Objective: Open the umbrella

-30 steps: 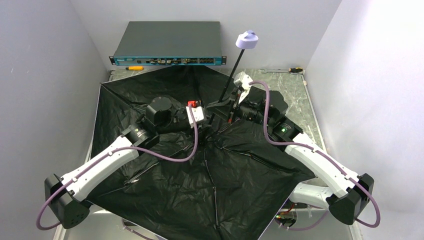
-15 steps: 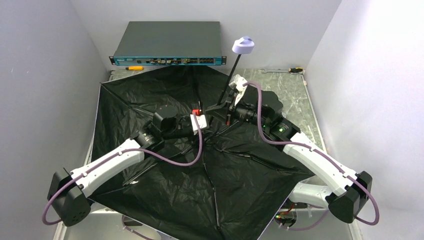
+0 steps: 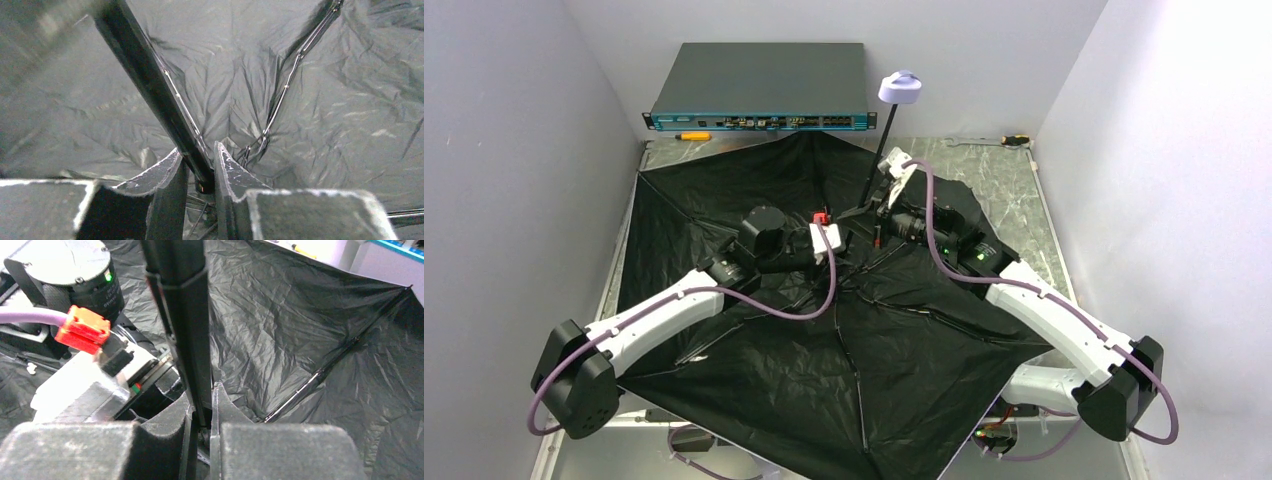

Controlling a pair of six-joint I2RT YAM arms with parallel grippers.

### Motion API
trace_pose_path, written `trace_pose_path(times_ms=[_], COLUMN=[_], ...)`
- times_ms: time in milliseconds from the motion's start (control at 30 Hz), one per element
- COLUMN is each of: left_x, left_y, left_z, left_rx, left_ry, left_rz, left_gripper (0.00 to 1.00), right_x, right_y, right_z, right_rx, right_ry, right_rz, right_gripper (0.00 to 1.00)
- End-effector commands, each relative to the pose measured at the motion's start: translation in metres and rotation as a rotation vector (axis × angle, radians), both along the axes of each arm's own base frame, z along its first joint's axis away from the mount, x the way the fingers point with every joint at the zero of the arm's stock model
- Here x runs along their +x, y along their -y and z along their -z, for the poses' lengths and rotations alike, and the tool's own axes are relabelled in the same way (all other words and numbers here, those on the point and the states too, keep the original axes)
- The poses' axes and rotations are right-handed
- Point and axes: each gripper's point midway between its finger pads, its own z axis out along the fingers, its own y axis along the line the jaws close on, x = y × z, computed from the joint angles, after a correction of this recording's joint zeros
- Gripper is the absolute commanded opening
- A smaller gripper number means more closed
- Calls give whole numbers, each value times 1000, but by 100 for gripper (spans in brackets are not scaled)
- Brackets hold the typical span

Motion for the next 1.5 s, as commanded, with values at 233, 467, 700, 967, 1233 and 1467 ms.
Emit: trace_pose_path(times_ms=[233, 467, 700, 967, 1233, 1467], left_x=[-1, -2, -4, 4, 4, -2], left_y=[-37, -51, -32, -16, -10, -10], left_z=[48, 96, 58, -7, -38, -39], left_rx=[57, 232, 92, -75, -179, -167], left_ry=[-214, -310, -305, -282, -331, -298], left_rz=[-112, -143, -95, -73, -53, -15], left_gripper=[10, 24, 0, 0, 0, 0], right_x=[-19, -12, -3, 14, 26, 42], right_y=[29, 35, 36, 45, 57, 67], right_z=[-163, -187, -181, -160, -141, -179], right_rx=[410, 435, 431, 398, 407, 514], right_ry=[311, 386, 363, 313, 272, 317], right_rz=[57, 109, 145, 235, 333, 425], right_gripper=[0, 0, 4, 73, 91, 83])
